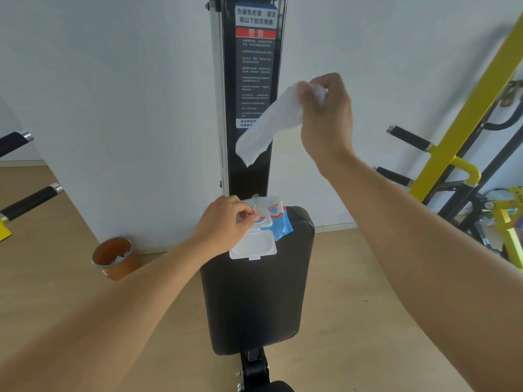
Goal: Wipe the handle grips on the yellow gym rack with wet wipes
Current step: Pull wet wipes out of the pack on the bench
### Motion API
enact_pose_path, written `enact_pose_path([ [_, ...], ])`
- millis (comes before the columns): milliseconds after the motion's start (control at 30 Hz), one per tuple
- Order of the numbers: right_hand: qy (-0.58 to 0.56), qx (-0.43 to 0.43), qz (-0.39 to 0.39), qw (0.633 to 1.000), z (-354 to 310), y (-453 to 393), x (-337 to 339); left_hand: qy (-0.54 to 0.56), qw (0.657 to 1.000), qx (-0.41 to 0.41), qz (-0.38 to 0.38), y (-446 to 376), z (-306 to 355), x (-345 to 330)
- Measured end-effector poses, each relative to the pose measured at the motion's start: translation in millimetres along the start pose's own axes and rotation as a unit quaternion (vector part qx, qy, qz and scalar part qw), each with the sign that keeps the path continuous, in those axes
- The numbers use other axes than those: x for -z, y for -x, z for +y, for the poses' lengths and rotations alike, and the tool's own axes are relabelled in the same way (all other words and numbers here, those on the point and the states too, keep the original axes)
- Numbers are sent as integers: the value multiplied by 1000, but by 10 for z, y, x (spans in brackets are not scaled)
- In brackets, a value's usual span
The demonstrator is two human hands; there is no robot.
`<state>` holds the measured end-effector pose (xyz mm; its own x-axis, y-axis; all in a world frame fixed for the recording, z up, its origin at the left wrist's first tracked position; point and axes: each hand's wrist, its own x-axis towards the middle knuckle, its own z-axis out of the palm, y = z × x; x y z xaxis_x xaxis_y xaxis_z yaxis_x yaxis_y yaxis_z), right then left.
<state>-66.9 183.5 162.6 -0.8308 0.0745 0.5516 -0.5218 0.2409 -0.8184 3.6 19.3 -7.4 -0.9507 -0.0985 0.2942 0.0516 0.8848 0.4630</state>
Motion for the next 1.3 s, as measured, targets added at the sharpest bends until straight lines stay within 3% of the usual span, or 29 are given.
enact_pose_path([
  [100, -34, -69, 26, 997, 126, -24, 94, 29, 1000, 6, 4, 29, -12, 47],
  [167, 10, -120, -20, 992, 301, 37, 121, 36, 999, 7, 13, 65, -9, 96],
  [233, 123, -137, -170, 968, 521, 181, 106, 23, 999, 1, 28, 93, -9, 113],
  [300, 235, -104, -334, 907, 708, 424, 57, 24, 999, 8, 45, 116, 10, 111],
  [367, 301, -54, -422, 854, 835, 680, -28, 60, 996, 24, 56, 141, 35, 106],
  [433, 328, -32, -440, 835, 879, 872, -120, 127, 989, 35, 64, 167, 47, 120],
  [567, 351, -4, -416, 839, 915, 1011, -214, 185, 975, 56, 105, 179, -21, 164],
  [833, 414, 100, -476, 770, 755, 1062, -138, 206, 976, 64, 37, 101, -61, 190],
  [900, 397, 84, -456, 792, 807, 1050, -175, 198, 977, 70, 32, 78, -48, 193],
  [1033, 287, -30, -384, 877, 865, 965, -137, 202, 975, 80, 40, 63, -61, 209],
  [1300, 185, -135, -313, 922, 761, 872, 208, 144, 985, 62, 78, 81, 8, 183],
])
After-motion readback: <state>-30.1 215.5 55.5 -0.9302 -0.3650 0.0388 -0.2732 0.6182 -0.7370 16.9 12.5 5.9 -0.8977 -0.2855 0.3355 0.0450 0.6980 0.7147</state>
